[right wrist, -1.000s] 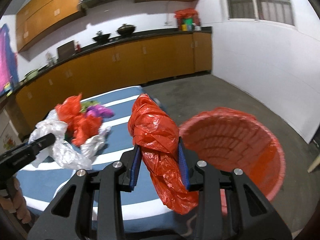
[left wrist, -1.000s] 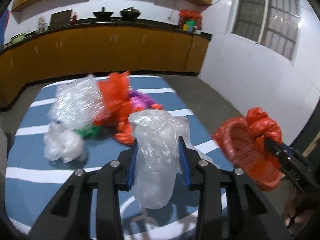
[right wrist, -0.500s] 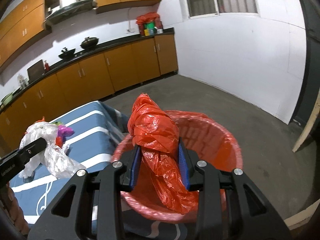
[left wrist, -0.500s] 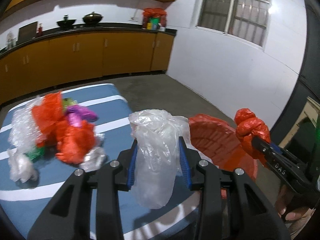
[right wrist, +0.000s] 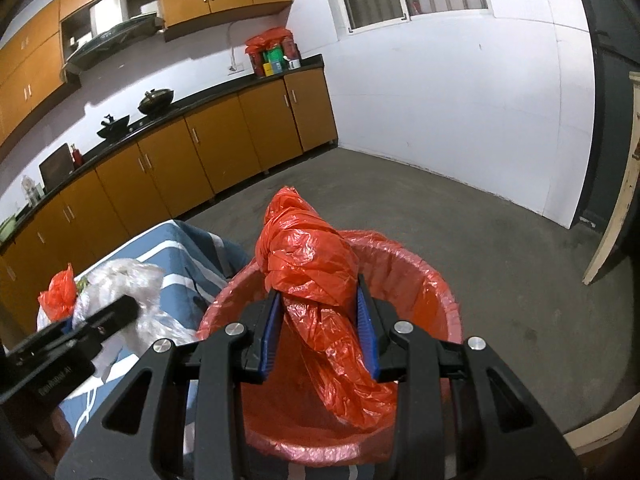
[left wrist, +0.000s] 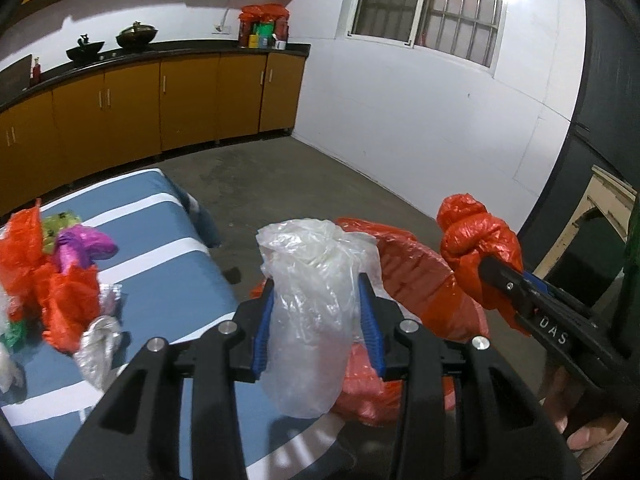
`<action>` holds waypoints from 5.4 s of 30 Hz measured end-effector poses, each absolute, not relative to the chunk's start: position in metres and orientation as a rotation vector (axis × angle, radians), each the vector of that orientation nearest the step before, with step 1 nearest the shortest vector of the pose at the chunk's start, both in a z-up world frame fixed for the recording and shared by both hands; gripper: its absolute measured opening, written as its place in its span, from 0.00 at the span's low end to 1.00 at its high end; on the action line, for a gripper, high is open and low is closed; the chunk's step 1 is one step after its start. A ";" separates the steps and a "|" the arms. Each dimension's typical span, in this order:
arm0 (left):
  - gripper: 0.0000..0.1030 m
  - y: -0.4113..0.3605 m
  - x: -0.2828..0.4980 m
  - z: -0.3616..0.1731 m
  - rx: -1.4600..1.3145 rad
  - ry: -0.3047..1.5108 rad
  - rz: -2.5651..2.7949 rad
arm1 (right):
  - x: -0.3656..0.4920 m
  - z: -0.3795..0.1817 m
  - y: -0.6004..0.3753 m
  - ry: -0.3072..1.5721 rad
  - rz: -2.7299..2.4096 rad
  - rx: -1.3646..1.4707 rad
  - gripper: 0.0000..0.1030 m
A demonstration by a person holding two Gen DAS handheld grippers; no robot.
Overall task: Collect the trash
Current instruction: 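Carry both bags over the basket and open both grippers to drop them, then move both open grippers back over the bag pile on the table, then grasp a clear bag with the left gripper while the right gripper grasps another clear bag, then carry both clear bags over the basket and open both grippers to drop them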
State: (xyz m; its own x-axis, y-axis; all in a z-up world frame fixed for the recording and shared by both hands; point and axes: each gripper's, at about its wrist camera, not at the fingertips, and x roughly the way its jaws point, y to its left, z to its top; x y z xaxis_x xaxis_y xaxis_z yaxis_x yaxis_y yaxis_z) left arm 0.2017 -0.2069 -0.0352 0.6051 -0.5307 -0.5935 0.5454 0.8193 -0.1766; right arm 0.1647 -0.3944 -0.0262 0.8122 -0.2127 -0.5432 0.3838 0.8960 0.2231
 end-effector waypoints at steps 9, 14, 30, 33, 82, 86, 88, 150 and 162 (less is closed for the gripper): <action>0.46 -0.235 0.210 -0.048 0.050 0.706 -0.665 | 0.164 -0.024 -0.410 0.507 -0.314 0.387 0.36; 0.53 -0.239 0.215 -0.056 0.055 0.726 -0.664 | 0.160 -0.027 -0.421 0.501 -0.314 0.438 0.42; 0.77 -0.174 0.202 -0.058 0.076 0.656 -0.408 | 0.155 -0.019 -0.401 0.484 -0.376 0.297 0.72; 0.78 -0.151 0.198 -0.057 0.087 0.637 -0.344 | 0.163 -0.018 -0.386 0.493 -0.363 0.233 0.76; 0.79 0.132 0.163 -0.074 -0.134 0.619 0.226 | 0.307 -0.109 -0.131 0.864 0.115 0.068 0.28; 0.79 0.125 0.166 -0.074 -0.125 0.621 0.213 | 0.305 -0.108 -0.139 0.869 0.127 0.078 0.23; 0.79 0.122 0.169 -0.074 -0.122 0.623 0.206 | 0.302 -0.106 -0.144 0.866 0.120 0.077 0.22; 0.13 0.016 0.169 -0.026 -0.148 0.626 -0.260 | 0.209 -0.020 -0.241 0.631 0.041 0.176 0.17; 0.13 -0.063 0.164 -0.016 -0.089 0.612 -0.442 | 0.182 -0.013 -0.298 0.588 -0.068 0.216 0.17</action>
